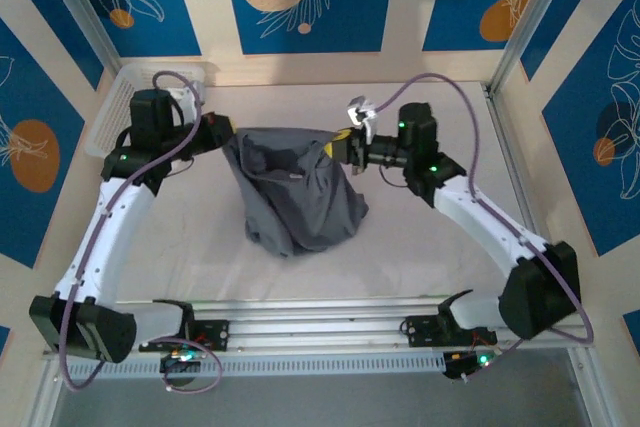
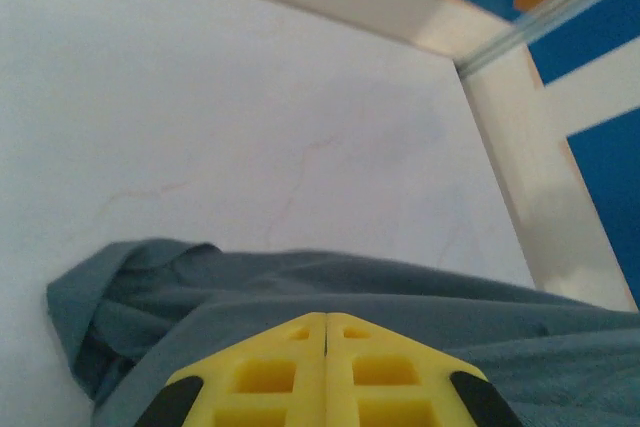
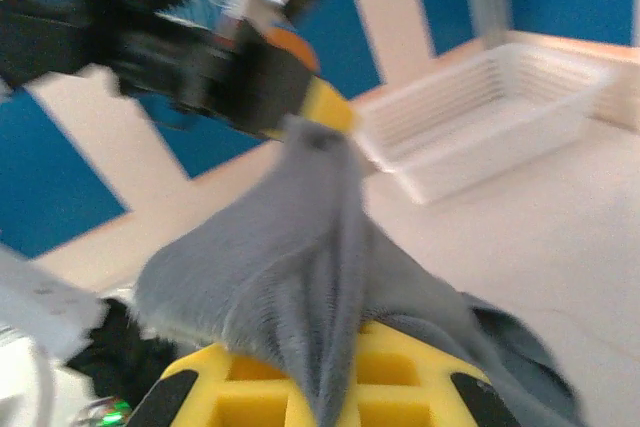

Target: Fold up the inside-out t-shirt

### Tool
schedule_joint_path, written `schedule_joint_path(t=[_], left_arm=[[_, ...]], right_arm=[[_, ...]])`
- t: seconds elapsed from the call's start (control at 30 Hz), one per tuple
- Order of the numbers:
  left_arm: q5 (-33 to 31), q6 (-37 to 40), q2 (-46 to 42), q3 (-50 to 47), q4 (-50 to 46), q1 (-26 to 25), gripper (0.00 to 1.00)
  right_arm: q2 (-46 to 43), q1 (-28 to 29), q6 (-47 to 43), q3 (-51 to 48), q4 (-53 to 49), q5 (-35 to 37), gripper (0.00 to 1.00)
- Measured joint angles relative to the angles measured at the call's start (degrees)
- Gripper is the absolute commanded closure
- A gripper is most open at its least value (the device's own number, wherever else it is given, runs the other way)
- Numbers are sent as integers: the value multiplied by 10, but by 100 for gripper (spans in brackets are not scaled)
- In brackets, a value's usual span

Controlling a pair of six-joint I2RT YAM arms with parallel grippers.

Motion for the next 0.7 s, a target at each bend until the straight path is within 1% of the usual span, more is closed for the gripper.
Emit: schedule_joint_path(t=[0.07,0.1,0.13,0.17,0.23,0.3,0.37,0.43,0.53,0.63,0.7], left_arm=[[3,6,20,0,0,2,48],[-2,8,24,0,-3,5,40],[-10,9,25,0,-8,7,36],[-16,8,22,0,-13,7,34],[-34,-2,4,0,-21,6,33],[-47,-18,-31,-8,-15,-9,34],[-56,-30,-73,-24,0,-51,34],[-55,-33,-100,-32,11,-130,33],[-42,-21,-80,-30,31,-230,27],[-41,-11,-21,-21,47,-283,19],[-45,-16,25,-21,66,-293,17]], right_arm=[[4,-4,26,2,4,-24,100],[8,-8,41,3,4,-26,100],[12,-10,50,6,2,-26,100],[19,-12,58,11,-2,-23,100],[35,-15,72,27,-21,-11,100],[49,-16,80,45,-40,-1,100],[64,-16,84,63,-60,8,100],[72,-16,88,73,-75,12,100],[79,-16,99,83,-92,17,100],[84,-16,106,90,-103,17,100],[85,-14,108,94,-108,15,100]])
